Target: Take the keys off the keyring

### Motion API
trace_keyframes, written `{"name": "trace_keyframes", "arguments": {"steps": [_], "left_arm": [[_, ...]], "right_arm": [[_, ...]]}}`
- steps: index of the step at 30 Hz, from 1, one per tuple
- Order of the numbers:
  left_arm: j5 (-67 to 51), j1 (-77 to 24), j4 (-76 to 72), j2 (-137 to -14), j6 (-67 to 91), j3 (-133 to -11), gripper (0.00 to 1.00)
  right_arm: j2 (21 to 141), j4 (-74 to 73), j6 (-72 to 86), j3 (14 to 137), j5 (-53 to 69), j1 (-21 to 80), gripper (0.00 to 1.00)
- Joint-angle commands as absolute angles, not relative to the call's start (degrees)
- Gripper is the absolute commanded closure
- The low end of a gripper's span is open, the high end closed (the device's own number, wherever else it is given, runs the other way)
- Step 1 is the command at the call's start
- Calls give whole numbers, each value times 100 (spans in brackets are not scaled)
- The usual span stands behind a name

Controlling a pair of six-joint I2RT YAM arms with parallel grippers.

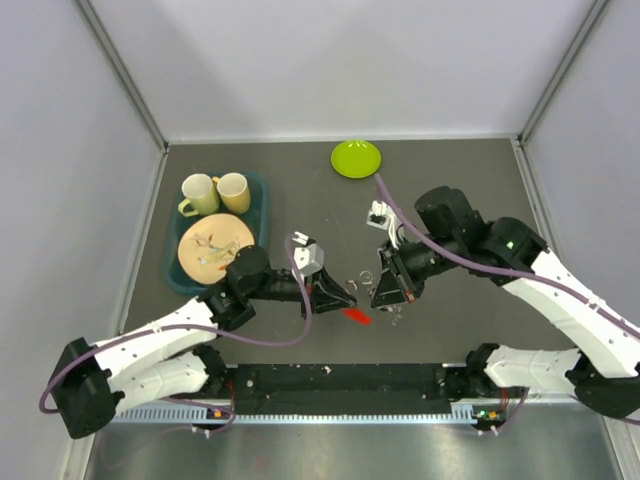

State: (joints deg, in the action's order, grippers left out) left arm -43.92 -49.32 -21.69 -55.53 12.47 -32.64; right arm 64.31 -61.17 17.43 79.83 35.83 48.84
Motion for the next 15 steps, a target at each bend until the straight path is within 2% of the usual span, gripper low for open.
{"name": "trace_keyframes", "arguments": {"steps": [1, 8, 15], "left_arm": [[-4439, -4852, -2049, -5335, 1142, -3699, 100], [-4754, -4413, -1802, -5440, 1424, -3902, 100], [-4659, -4351, -1038, -5853, 1187, -4263, 100]], "right_arm": [[5969, -5994, 1416, 7911, 3605, 4878, 100], [5652, -6293, 1204, 7541, 2752, 4878, 100], [5599, -6319, 1002, 7831, 2654, 4878, 100]]}}
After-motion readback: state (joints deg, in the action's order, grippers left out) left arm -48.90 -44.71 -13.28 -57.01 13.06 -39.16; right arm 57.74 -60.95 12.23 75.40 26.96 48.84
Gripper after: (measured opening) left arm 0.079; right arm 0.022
